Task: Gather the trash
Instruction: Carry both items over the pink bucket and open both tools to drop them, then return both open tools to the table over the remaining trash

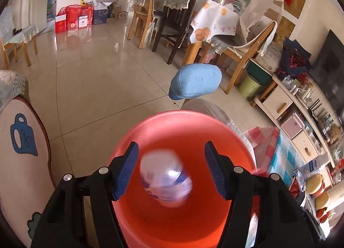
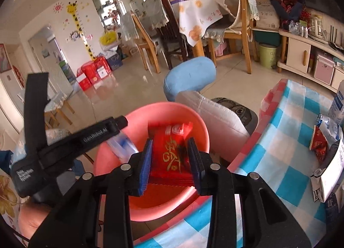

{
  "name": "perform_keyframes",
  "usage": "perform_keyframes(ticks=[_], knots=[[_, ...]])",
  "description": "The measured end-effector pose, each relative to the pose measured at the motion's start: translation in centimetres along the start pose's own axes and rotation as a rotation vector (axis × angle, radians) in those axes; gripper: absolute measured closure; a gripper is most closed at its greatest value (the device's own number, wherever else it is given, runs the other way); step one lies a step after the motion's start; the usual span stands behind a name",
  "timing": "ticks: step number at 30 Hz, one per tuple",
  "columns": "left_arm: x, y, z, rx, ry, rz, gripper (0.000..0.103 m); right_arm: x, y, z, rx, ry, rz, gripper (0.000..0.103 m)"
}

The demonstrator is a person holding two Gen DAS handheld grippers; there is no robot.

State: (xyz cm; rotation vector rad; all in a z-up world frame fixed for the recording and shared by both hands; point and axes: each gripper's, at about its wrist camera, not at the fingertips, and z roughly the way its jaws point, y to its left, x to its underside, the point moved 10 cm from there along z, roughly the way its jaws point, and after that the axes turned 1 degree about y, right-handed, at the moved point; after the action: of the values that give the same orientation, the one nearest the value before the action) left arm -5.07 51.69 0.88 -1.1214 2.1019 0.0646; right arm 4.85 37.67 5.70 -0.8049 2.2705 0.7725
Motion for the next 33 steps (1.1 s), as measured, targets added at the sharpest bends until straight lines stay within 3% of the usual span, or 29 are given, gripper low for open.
perform_keyframes(ticks=[1,3,10,20,29,33], knots=[[0.1,0.0,0.0,0.0,-0.003,-0.004,0.03,0.1,0.0,0.0,-0.001,0.0,0.009,0.05],[0.1,-0.4,-0.1,0.016,-0.018,-0.003,0.027,0.5,-0.6,-0.4,0.007,-0.018,0.017,0.038],[0.4,-3.0,-0.5,0.055,-0.061,0.084,0.014,0.8,-3.5,-2.1,0.13,-0.065,0.016,0.021],[0.5,-6.9,-3.0,0.143,-0.211,0.125,0.013,1.4,-7.0,-5.7,0.256,-0.127,0.014,0.016],[1.5,-11.5,-5.2,0.204,-0.303,0.269,0.012,2.5,-9.7,-8.1,0.318,-0.151,0.018,0.014],[2.7,-13.7,-5.0,0.226,-0.273,0.328,0.012,3.3,-11.1,-9.3,0.347,-0.159,0.022,0.014]])
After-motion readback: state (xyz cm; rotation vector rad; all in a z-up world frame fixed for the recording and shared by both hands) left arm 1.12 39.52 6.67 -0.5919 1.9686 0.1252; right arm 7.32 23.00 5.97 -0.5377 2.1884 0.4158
